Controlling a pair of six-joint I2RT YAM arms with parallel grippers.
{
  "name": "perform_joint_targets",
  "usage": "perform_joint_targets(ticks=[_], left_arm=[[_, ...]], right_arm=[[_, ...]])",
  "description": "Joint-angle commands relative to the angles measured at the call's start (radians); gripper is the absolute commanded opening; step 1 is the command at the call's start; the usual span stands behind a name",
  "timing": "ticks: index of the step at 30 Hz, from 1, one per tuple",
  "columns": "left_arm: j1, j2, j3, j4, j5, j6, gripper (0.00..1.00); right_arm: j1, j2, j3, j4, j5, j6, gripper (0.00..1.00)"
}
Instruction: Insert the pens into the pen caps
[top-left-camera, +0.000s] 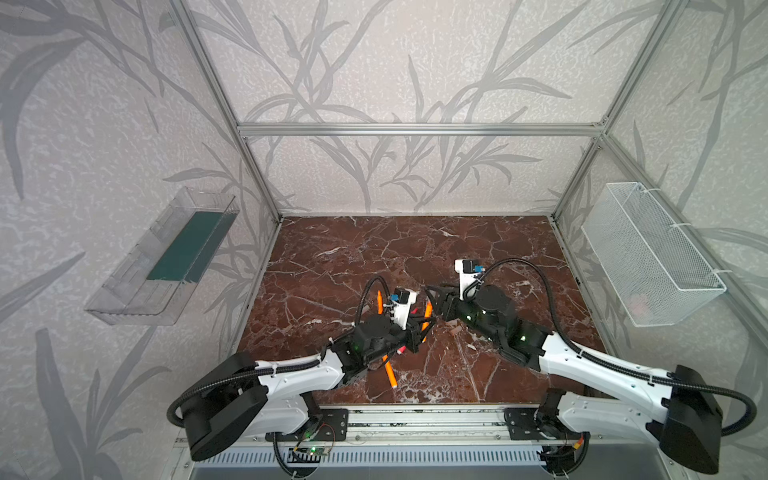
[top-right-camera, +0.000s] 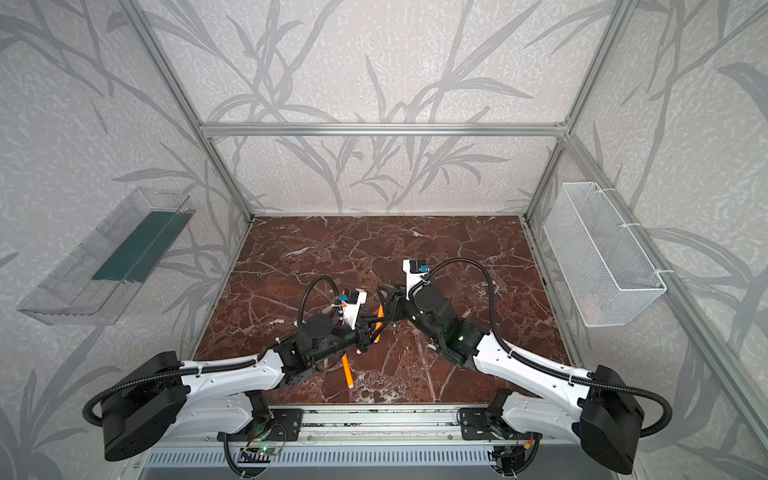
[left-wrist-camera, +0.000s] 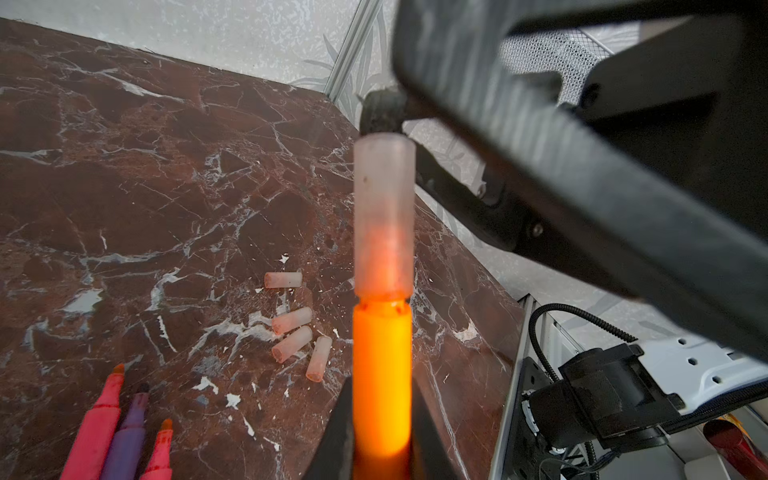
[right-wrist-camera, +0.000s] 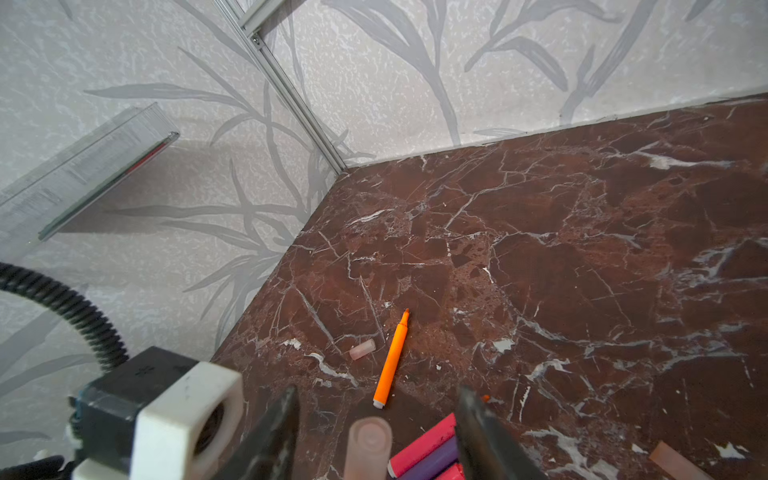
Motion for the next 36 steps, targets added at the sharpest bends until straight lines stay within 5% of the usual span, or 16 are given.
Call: perform_joint_targets(ticks=[1,6,22,28,36], left_arm=[[0.001,-0.011,-0.003,0.04,0.013,0.022,0.0],[0.001,-0.009,-0.003,0.039,0.011,0.023,0.0],[0.012,0.025,-0.002,0.11,0.001,-0.02,0.0],[0.057,0.072,0.048,0.144,0.048,-0.069,0.0],[0.075,0.025,0.125,-0.003,-0.089,0.008,0.0]], right_arm=[[-0.014,0.019,0.038,0.009,-0.068,0.019,0.53],[-0.014,0.048,0.05,0.018,-0.113,0.061,0.48],[-0.015,0.0,-0.074,0.104,-0.255,0.051,0.0],[-0.008,-0.022,-0.184,0.282,-0.352,0.071,0.0],[0.101,-0.059,-0.235,0.276,-0.235,0.096,0.0]])
